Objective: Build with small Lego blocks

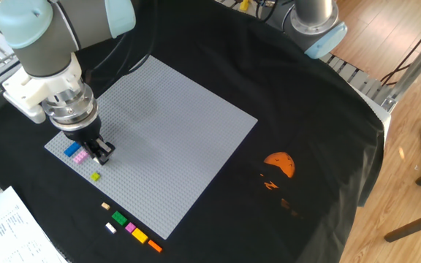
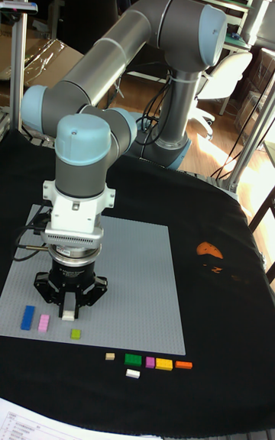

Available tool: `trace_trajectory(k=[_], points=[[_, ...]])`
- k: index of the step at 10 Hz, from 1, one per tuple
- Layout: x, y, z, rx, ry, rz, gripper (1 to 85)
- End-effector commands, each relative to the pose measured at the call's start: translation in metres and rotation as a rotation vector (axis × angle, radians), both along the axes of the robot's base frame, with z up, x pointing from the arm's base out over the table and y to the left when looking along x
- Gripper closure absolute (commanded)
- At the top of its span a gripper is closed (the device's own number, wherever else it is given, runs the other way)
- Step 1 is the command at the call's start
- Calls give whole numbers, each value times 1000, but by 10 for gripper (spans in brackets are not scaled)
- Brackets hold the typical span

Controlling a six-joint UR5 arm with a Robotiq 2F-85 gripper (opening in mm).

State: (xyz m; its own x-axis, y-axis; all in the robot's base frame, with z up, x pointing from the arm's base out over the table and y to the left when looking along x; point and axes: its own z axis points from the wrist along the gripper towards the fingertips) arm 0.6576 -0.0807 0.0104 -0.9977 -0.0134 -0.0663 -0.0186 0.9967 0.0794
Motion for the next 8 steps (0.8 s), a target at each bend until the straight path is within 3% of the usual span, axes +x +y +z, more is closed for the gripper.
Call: trace_trajectory(k=[1,8], points=[[4,-2,-5,-4,-9,-27,690],[1,9,0,-6,1,-49,690]])
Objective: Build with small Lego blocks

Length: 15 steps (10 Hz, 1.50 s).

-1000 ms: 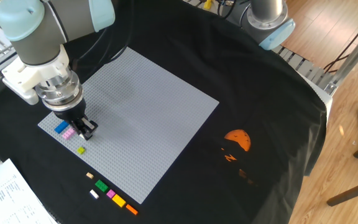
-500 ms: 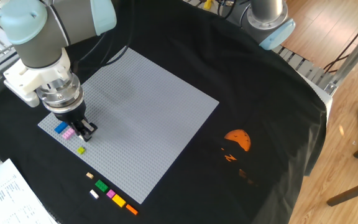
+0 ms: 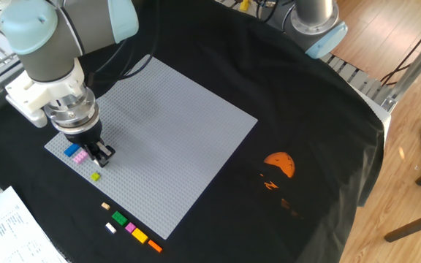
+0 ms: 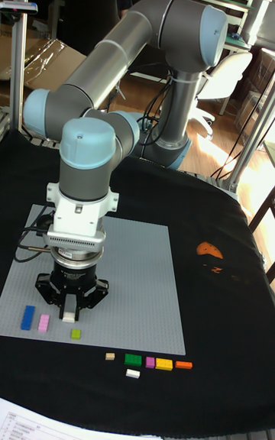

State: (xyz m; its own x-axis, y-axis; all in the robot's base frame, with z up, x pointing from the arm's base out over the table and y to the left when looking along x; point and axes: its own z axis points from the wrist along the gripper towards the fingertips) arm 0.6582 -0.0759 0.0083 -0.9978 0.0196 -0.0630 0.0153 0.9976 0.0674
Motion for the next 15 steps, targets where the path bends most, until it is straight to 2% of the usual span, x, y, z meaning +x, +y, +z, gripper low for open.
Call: trace_trajectory(k=[1,15], points=[[1,4,0,0,-5,-16,690],[0,-4,-2,-34,-9,4,703]])
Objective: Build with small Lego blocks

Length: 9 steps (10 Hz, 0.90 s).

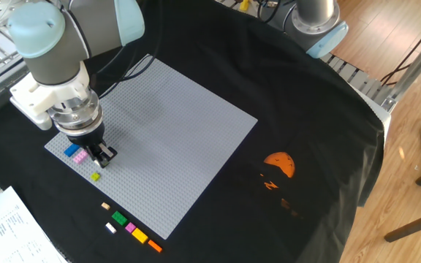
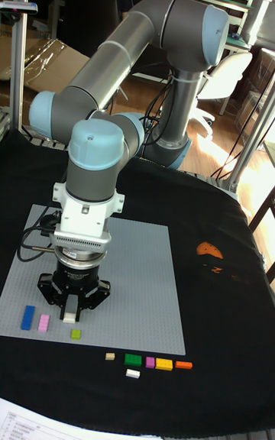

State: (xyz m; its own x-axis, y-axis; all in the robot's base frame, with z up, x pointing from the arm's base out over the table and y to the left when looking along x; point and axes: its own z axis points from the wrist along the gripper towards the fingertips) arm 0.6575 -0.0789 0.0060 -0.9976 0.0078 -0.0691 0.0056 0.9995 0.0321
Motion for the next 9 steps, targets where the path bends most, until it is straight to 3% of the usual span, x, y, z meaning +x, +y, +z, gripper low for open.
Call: trace_trajectory(k=[1,9], points=[[0,-2,1,-2,-2,-1,707],[1,-1,2,-1,-7,7,713]])
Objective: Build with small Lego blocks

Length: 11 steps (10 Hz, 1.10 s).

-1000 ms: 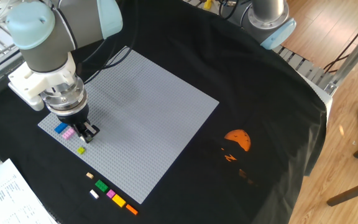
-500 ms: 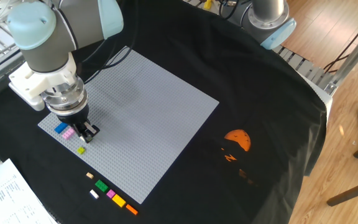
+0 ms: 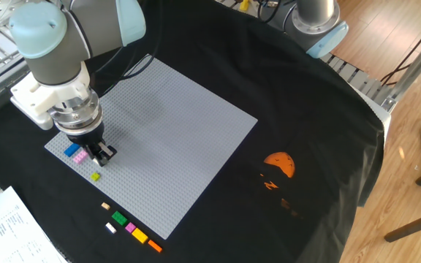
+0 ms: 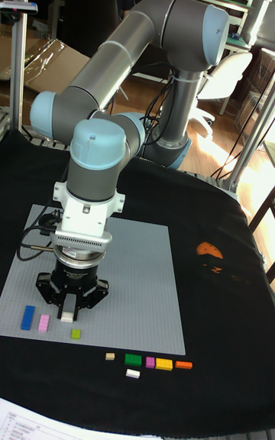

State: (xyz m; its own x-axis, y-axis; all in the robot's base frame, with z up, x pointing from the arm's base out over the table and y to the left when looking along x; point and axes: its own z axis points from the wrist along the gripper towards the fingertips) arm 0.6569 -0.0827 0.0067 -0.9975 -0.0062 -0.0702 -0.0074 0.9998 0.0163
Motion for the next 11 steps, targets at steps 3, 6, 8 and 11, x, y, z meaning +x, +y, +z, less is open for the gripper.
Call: trace_trajectory(k=[3,6,8,11], points=[[3,5,3,25,-14,-6,713],[7,6,2,26,-28,-4,713],[8,4,0,20,-31,-2,713],[6,4,-1,19,-32,1,713]])
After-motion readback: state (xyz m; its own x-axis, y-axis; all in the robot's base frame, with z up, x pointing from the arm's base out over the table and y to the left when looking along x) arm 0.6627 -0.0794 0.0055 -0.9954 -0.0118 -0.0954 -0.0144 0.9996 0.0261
